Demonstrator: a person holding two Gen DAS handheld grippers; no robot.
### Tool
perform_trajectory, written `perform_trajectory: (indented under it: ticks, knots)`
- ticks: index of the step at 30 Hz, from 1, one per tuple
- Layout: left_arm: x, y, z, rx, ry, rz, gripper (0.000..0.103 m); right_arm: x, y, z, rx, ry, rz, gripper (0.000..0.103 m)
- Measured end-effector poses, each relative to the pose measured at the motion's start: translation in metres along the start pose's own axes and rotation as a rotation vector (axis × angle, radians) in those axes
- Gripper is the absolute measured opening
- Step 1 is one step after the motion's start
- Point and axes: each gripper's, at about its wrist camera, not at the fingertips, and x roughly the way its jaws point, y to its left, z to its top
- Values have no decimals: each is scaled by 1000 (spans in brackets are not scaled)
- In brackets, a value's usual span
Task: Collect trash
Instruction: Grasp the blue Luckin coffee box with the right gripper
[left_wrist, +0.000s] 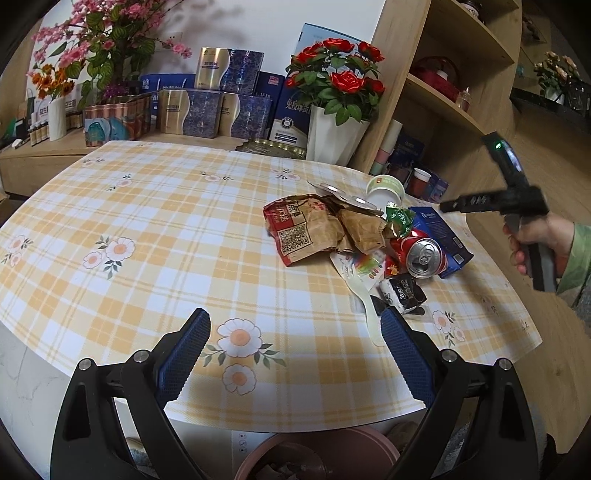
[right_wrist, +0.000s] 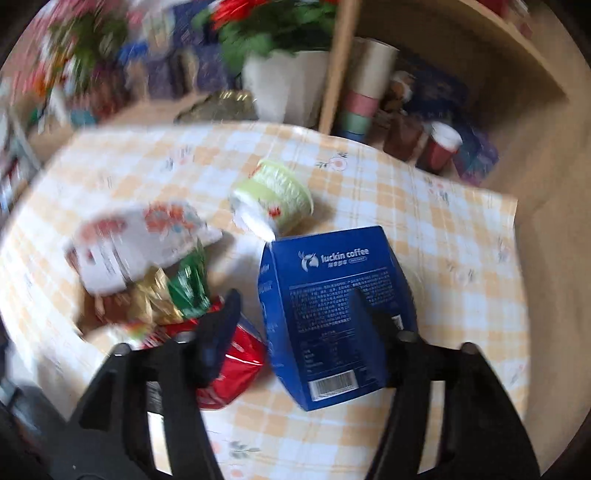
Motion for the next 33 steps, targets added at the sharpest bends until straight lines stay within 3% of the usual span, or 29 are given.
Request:
perform_trajectory:
  ticks: [3, 7, 9, 11, 19, 22, 27, 28, 29, 33]
  knots:
    - [6, -2, -2, 3, 13, 1, 91, 26, 1, -3, 9, 54, -48, 64]
    - [12, -2, -8, 5, 36, 3, 91, 55, -10, 5, 128, 85, -76, 64]
    - [14, -1, -9, 6, 42, 6, 91, 63, -11, 10, 138, 103, -96, 68]
    - [16, 1, -10, 3, 45, 8, 91, 76, -8, 15, 122, 155, -113, 80]
    - [25, 12, -14, -39, 69, 6, 91, 97, -22, 15, 165, 210, -181, 90]
    - [27, 10, -14, -36, 71, -2, 91, 98, -25, 14, 151, 209, -187, 89]
    - [27, 3, -11, -21, 64, -17, 91, 77, -25, 13, 82, 153, -147, 53]
    - [27, 2, -11, -19, 63, -20, 91, 68, -33, 12, 112, 134, -96, 40]
    - [26, 0, -10, -16, 61, -24, 91, 61, -41, 10, 149, 131, -64, 7]
    - [26, -9, -7, 7, 60, -41, 91, 32, -69, -1, 207, 66, -19, 5]
